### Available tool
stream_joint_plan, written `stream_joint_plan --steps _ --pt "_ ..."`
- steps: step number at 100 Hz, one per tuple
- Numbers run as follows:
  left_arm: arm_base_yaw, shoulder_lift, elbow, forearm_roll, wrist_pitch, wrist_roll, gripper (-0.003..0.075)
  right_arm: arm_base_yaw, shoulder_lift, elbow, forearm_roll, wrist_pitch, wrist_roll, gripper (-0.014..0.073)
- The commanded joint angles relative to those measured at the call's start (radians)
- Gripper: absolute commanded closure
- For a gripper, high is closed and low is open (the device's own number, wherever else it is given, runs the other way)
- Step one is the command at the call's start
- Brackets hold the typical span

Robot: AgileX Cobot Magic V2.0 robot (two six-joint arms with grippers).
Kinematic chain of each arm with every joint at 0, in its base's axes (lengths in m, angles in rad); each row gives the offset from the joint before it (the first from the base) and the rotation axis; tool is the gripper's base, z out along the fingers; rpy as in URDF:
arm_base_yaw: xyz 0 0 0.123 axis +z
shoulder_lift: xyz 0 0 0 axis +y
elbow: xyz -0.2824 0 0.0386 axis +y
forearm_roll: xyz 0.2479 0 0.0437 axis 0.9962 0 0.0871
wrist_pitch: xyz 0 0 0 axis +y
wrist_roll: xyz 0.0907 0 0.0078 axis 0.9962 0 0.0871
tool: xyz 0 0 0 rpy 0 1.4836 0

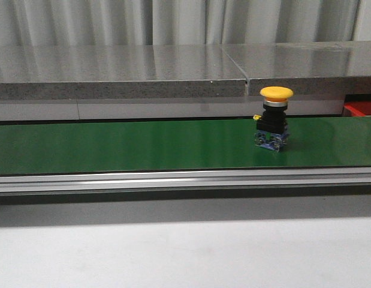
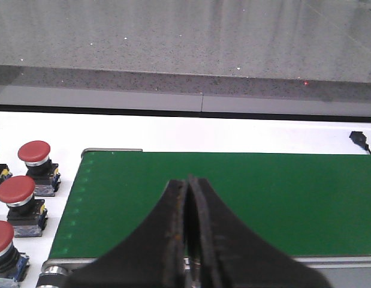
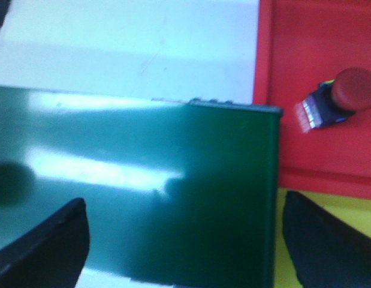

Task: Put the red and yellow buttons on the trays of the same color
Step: 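Lower the red button into the red tray and open the right gripper, then grasp the yellow button at the belt's end with the right gripper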

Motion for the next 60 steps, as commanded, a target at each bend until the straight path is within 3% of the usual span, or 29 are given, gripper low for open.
stream_joint_plan --steps 1,35,60 --pt "-0.009 0.005 -0.026 0.004 -0.079 -0.002 0.0739 0.035 -0.085 0.051 0.015 -0.045 -0.015 -0.0052" --pt "-0.009 0.005 -0.026 0.004 -0.079 -0.002 0.0739 0.175 -0.134 0.183 0.015 -0.031 -0.017 -0.0052" --pt "-0.009 0.005 -0.026 0.004 -0.079 -0.002 0.0739 0.269 -0.089 0.174 0.015 -0.186 -0.021 -0.0052"
